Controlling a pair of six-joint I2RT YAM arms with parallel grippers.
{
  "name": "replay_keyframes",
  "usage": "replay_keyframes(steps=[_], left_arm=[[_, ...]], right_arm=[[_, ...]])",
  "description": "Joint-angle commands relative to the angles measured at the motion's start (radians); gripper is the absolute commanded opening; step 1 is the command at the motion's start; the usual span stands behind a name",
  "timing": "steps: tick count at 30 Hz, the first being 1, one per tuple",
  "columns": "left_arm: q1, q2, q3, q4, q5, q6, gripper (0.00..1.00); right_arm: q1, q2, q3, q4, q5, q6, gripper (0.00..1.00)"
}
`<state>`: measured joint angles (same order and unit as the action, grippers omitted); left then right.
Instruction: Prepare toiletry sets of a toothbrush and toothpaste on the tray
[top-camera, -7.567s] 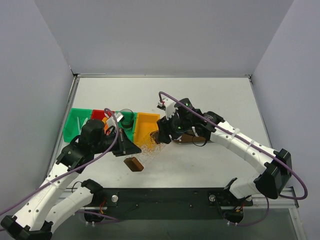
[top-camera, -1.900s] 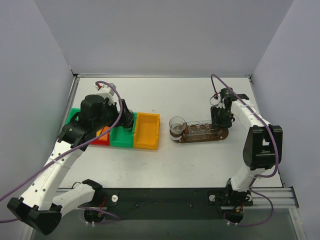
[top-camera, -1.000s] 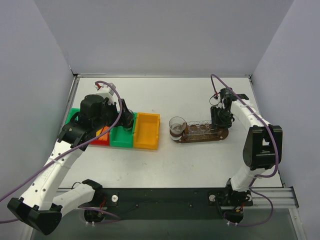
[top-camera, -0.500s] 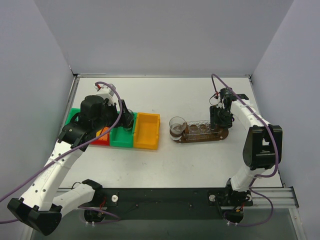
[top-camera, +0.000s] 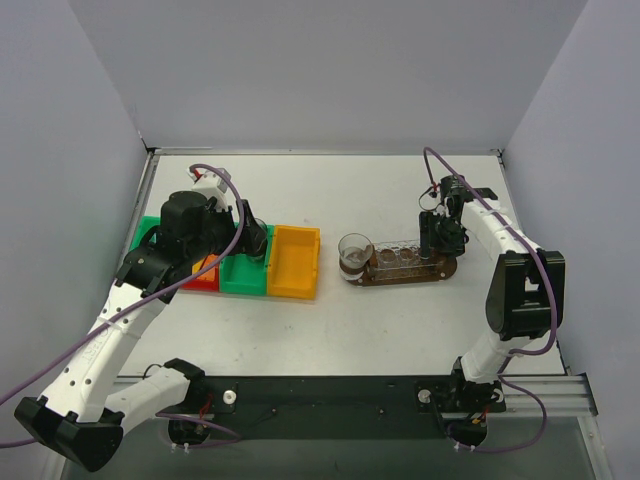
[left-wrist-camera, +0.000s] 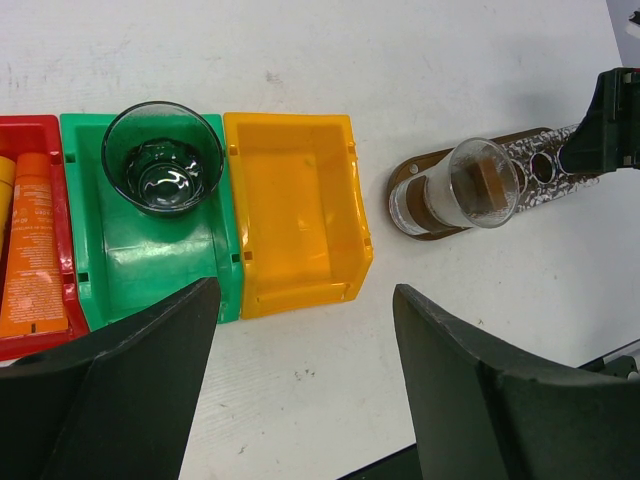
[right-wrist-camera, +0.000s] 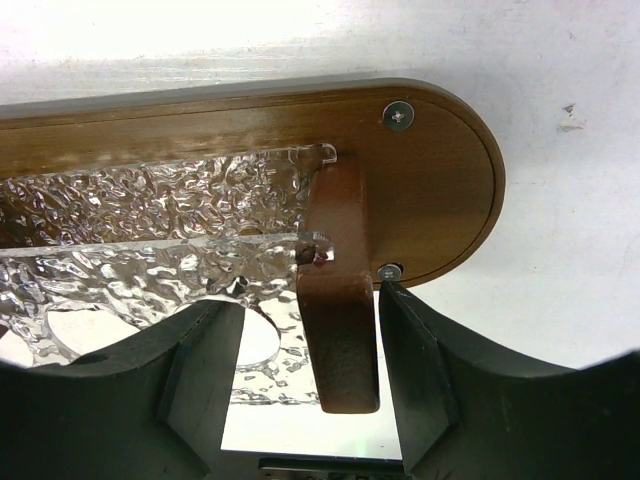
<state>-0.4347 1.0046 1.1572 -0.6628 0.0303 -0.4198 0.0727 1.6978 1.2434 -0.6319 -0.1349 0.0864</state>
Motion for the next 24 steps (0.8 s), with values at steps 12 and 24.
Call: replay_keyframes(steps=[12, 24], left_arm=[[0.008, -0.020, 0.002, 0.032, 0.007, -0.008, 0.80], [0.008, -0.012, 0.007, -0.011, -0.056, -0.027, 0.80]], right_arm=[[-0.025, -0.081, 0.019, -0.020, 0.003, 0.016, 0.52], [-0.039, -0.141, 0.027, -0.035, -0.014, 0.007, 0.51]])
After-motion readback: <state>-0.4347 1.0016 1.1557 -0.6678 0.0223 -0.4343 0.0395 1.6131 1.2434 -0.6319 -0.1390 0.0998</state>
